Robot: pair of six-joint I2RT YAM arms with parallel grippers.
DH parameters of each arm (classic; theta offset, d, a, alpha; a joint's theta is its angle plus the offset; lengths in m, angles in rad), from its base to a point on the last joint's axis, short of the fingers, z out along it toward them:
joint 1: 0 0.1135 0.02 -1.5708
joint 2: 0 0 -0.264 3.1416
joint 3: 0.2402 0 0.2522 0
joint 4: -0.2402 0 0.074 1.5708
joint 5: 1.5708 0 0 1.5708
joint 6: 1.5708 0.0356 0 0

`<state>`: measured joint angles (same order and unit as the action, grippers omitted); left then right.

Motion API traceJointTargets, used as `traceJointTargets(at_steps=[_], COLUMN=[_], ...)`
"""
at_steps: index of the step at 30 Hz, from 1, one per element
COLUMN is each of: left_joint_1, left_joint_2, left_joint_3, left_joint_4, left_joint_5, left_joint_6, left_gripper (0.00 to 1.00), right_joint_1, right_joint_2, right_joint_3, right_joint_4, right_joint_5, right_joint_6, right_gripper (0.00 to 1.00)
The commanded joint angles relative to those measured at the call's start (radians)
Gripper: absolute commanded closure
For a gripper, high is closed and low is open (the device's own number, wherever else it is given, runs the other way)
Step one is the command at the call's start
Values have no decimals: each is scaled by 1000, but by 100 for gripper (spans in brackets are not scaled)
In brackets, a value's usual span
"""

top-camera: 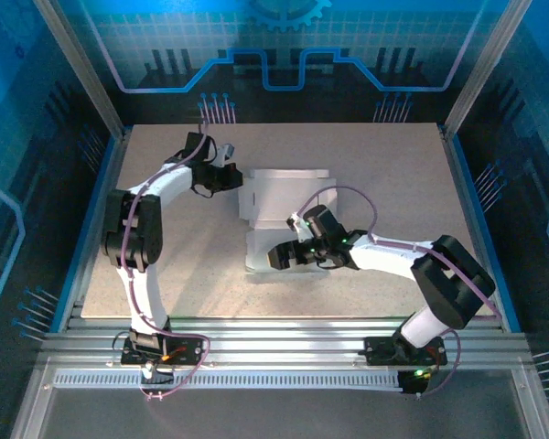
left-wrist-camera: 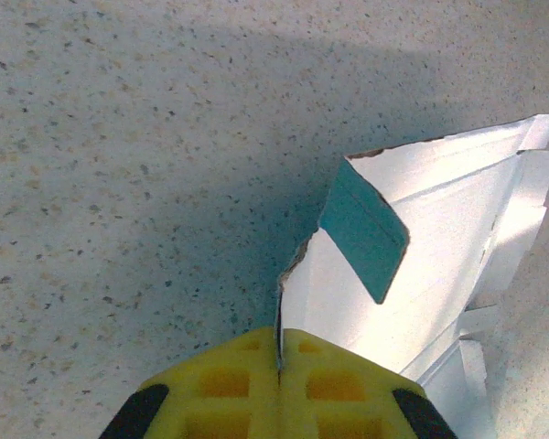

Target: Fold the paper box

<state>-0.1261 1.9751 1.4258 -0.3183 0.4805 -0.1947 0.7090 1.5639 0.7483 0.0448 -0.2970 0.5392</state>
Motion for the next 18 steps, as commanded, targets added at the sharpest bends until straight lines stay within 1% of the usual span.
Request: traceJointTargets(at_steps=[1,3,5,10,12,18], left_joint_1=[-12,-20,-30,-46,-48,-79], left_joint_2=[-70,-89,-101,-139,-159,-198], left_joint_3=[-51,-84,-104,-167,-192,-248], left_joint_4=[67,112,136,203,236,260], left_joint_5=[-24,-25,-30,-53,-43,-81], left_joint_6=[28,25,30,35,26,39], left_gripper=[95,95,93,92,91,88], right_joint_1=[22,25,24,26,30,35], right_joint_2=[10,14,23,75,90,124], right_joint_3=[-19,-29,-37,-47,-49,-43], right_joint_4=[53,55,66,140,153,132], right_joint_5=[-21,-3,20,36,54,135], right_joint_6=[12,29,57,129,150,198], right_gripper=[5,8,16,34,44,62])
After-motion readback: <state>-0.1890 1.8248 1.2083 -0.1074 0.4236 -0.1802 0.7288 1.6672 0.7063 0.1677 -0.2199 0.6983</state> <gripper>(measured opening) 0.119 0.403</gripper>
